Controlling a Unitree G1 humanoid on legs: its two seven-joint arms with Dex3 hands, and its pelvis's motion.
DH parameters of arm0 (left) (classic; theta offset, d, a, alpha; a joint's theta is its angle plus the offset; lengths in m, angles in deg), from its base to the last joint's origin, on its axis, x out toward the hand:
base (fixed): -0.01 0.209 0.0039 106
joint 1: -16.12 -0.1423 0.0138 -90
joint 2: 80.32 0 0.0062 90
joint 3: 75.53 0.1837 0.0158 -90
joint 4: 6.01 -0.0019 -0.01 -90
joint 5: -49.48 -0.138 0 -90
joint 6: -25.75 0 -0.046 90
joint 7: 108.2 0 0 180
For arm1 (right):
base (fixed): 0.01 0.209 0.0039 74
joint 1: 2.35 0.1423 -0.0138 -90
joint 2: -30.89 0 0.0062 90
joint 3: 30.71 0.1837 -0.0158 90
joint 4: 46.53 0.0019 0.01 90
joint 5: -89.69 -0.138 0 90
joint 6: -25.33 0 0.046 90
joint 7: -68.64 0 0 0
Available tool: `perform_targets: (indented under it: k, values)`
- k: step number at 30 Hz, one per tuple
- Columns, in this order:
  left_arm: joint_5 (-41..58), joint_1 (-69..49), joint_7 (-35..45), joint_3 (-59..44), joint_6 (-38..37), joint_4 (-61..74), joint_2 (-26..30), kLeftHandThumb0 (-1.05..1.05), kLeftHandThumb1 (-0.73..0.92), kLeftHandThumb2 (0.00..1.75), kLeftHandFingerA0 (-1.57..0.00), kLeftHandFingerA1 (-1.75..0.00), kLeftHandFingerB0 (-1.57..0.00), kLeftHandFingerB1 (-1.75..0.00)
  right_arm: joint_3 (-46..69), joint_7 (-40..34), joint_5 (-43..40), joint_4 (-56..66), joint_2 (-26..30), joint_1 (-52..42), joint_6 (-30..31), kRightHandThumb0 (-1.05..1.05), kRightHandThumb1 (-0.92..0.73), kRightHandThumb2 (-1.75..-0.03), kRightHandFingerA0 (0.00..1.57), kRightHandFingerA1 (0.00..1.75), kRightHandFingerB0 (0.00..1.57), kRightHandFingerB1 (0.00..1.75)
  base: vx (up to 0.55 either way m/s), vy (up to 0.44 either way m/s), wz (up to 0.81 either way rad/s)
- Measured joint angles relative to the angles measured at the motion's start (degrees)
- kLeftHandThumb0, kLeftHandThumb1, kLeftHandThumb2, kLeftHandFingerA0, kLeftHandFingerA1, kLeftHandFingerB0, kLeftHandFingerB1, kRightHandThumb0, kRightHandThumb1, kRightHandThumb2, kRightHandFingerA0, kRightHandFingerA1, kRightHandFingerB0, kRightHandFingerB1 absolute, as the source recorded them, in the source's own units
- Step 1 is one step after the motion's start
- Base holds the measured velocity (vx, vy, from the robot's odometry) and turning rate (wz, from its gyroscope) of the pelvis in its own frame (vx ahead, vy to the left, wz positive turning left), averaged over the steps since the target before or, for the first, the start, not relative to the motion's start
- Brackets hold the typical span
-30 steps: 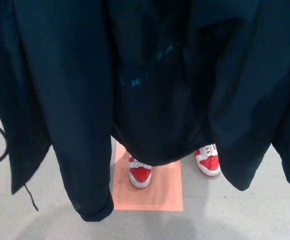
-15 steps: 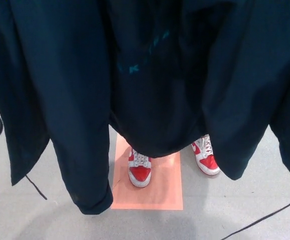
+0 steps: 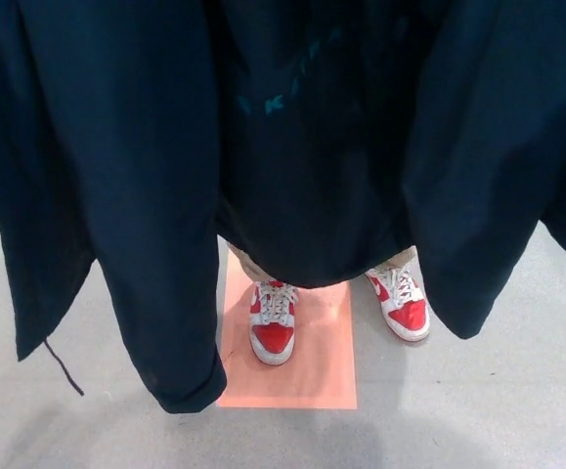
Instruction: A person hands a coat to the robot and the robot grabs it with both hands and holds it while the person wears the coat.
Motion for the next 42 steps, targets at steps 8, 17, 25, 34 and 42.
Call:
perform_targets:
  k: [8, 17, 25, 34, 42]
  values:
    - [0.0, 0.6, 0.0, 0.5, 0.2, -0.3, 0.3, -0.09, 0.62, 0.84, -1.16, -1.49, -0.79, -1.28, -0.1, 1.3, -0.4, -0.4, 0.0, 0.6, 0.8, 0.09, -0.57, -0.82, 1.06, 1.38, 0.77, 1.06, 0.0, 0.0, 0.0]
    - [0.0, 1.0, 0.0, 1.5, 0.9, -0.8, 0.6, -0.03, 0.74, 0.69, -0.75, -1.75, -0.54, -1.6, -0.7, 1.9, -0.5, -0.9, 0.0, 1.4, 1.2, 0.08, -0.61, -0.8, 1.02, 1.45, 0.74, 1.15, 0.0, 0.0, 0.0]
    - [0.0, 1.1, 0.0, 2.0, 0.9, -1.4, 0.6, -0.11, 0.62, 0.84, -1.14, -1.49, -0.78, -1.29, -0.9, 2.0, -0.5, -1.5, 0.0, 1.9, 1.6, 0.07, -0.62, -0.78, 1.07, 1.32, 0.77, 1.06, 0.0, 0.0, 0.0]
    - [0.0, 1.8, 0.0, 2.2, 1.1, -1.6, 0.6, -0.07, 0.77, 0.71, -0.78, -1.75, -0.61, -1.5, -1.0, 2.4, -0.5, -1.9, 0.0, 2.3, 1.9, 0.06, -0.61, -0.77, 1.0, 1.49, 0.76, 1.11, 0.0, 0.0, 0.0]
    - [0.0, 2.6, 0.3, 2.2, 1.1, -1.9, 0.6, -0.05, 0.76, 0.69, -0.77, -1.75, -0.6, -1.5, -1.2, 1.9, -0.7, -2.1, 0.5, 3.2, 2.3, 0.0, -0.65, -0.8, 1.12, 1.23, 0.77, 1.07, 0.0, 0.0, -0.04]
